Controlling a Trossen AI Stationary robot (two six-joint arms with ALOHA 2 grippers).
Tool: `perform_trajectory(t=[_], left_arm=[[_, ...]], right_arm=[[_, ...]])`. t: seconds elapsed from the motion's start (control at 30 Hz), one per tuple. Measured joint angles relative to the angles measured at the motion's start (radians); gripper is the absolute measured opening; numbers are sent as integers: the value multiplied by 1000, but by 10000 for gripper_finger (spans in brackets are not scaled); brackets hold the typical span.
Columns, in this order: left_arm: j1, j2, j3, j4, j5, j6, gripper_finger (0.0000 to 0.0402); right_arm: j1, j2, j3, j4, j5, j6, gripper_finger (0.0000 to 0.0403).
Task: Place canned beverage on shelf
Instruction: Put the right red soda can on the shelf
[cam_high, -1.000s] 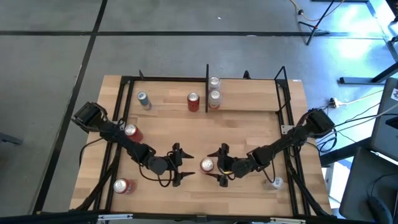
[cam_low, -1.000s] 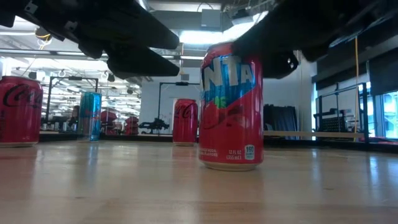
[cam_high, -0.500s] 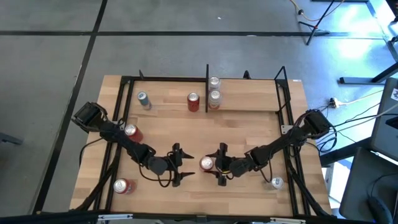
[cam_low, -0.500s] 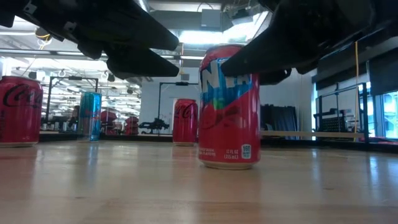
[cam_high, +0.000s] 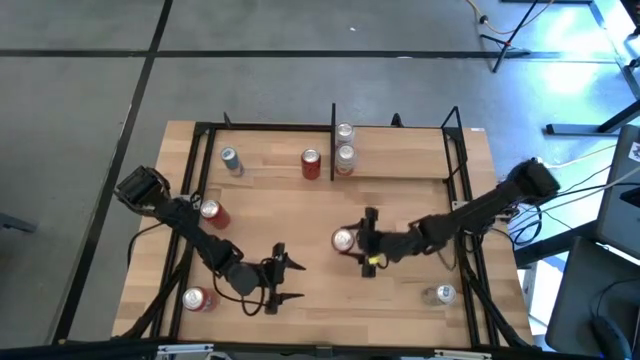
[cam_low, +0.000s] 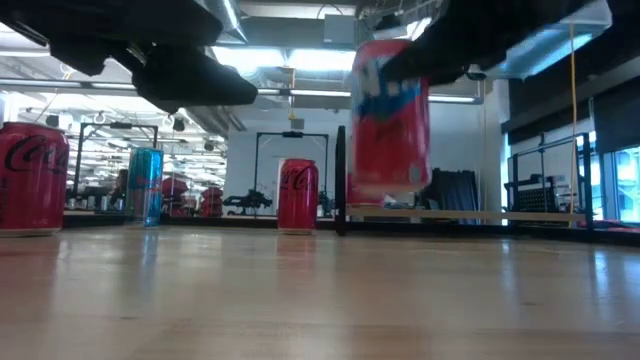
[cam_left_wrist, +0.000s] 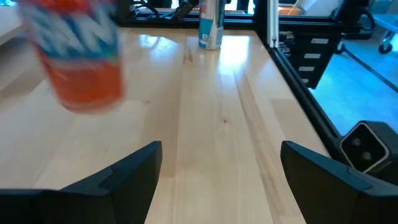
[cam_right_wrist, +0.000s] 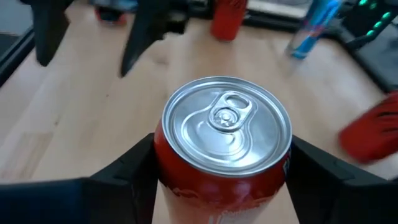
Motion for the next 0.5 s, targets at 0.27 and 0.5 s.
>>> perform_trajectory(t=[0.27, 0.5], left_arm=[[27, -12, 0, -20, 38, -10, 315], [108, -22, 0, -76, 199, 32, 315]], right_arm=[[-156, -258, 0, -255, -19, -62, 249], [-400, -404, 0, -399, -217, -146, 249]])
